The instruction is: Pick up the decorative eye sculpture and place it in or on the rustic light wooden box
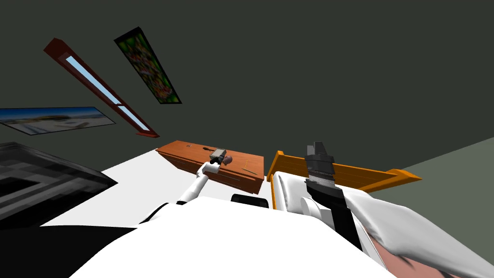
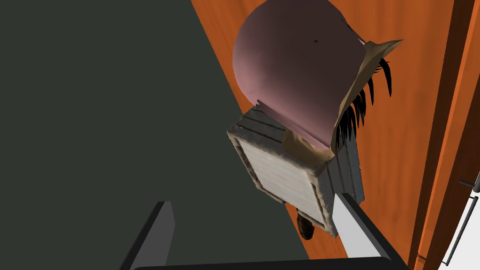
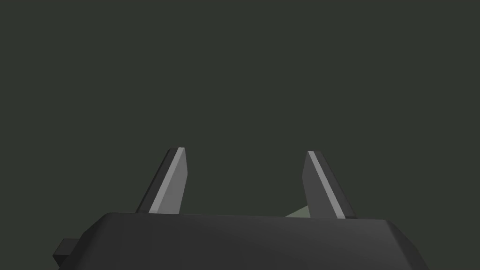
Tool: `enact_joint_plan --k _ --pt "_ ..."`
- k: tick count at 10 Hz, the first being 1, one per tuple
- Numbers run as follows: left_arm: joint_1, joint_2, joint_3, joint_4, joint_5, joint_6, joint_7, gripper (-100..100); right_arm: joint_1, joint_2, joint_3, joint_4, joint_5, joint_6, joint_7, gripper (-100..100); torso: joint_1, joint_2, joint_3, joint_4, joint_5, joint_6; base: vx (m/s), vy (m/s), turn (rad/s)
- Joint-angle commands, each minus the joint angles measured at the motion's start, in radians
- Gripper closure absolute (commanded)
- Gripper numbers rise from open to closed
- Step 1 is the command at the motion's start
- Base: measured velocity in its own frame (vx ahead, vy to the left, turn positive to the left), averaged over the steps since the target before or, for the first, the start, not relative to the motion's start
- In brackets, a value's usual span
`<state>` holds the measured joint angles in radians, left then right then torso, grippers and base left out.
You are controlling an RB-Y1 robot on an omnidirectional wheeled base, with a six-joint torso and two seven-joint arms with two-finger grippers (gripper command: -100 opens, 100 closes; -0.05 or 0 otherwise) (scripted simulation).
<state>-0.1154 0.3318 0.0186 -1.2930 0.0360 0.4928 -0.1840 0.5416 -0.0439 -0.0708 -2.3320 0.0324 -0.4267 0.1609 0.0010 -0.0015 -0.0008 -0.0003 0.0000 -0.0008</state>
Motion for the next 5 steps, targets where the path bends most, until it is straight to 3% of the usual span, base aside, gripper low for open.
enact_joint_plan --k 1,3,5 --pt "-0.006 0.004 -0.004 0.033 0.0 0.038 -0.006 -100 0.0 0.0 0.0 0.0 0.0 0.0 0.0 0 0.0 0.0 0.0 0.0 0.0 0.0 0.022 0.01 -0.083" --pt "-0.006 0.004 -0.004 0.033 0.0 0.038 -0.006 -100 0.0 0.0 0.0 0.0 0.0 0.0 0.0 0 0.0 0.0 0.0 0.0 0.0 0.0 0.011 0.006 -0.013" --pt "-0.02 0.02 -0.012 0.084 0.01 0.092 -0.017 -100 0.0 0.0 0.0 0.0 0.0 0.0 0.0 0 -0.001 0.001 0.0 0.0 0.0 0.0 0.017 0.008 -0.103"
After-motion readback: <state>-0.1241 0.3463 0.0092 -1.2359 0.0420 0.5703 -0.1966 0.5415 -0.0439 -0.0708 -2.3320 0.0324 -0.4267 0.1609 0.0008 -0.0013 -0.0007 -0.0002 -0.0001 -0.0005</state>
